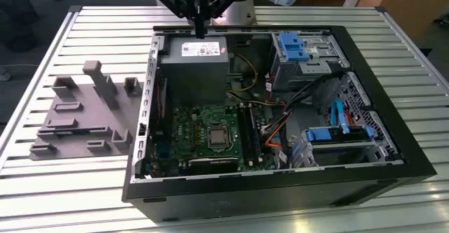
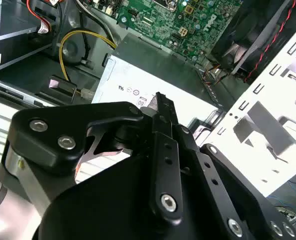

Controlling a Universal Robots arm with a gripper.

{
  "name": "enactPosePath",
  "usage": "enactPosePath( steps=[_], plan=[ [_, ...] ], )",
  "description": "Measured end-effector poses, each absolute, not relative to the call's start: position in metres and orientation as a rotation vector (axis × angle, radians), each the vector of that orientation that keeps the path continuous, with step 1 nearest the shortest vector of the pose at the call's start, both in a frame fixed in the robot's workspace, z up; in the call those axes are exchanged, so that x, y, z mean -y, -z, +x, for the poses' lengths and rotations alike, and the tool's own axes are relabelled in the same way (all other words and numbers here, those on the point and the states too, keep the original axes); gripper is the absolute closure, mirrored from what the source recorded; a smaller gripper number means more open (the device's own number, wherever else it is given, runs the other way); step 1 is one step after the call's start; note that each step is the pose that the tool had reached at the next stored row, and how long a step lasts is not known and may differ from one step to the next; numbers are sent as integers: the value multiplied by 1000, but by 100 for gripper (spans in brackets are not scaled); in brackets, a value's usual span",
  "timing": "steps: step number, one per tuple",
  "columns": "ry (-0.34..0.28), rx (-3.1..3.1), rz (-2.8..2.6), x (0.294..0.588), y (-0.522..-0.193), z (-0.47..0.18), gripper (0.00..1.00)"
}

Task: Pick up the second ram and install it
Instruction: 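Reach for the second ram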

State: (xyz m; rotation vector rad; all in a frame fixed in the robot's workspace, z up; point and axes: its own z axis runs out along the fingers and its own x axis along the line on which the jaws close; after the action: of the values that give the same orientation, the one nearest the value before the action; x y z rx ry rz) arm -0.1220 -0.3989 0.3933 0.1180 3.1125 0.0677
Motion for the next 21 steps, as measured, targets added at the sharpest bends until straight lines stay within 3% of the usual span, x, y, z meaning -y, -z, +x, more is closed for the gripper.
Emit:
enactPosePath(
  steps=[21],
  plan=[
    [-68, -3112, 118, 399, -393, -131, 89]
  ],
)
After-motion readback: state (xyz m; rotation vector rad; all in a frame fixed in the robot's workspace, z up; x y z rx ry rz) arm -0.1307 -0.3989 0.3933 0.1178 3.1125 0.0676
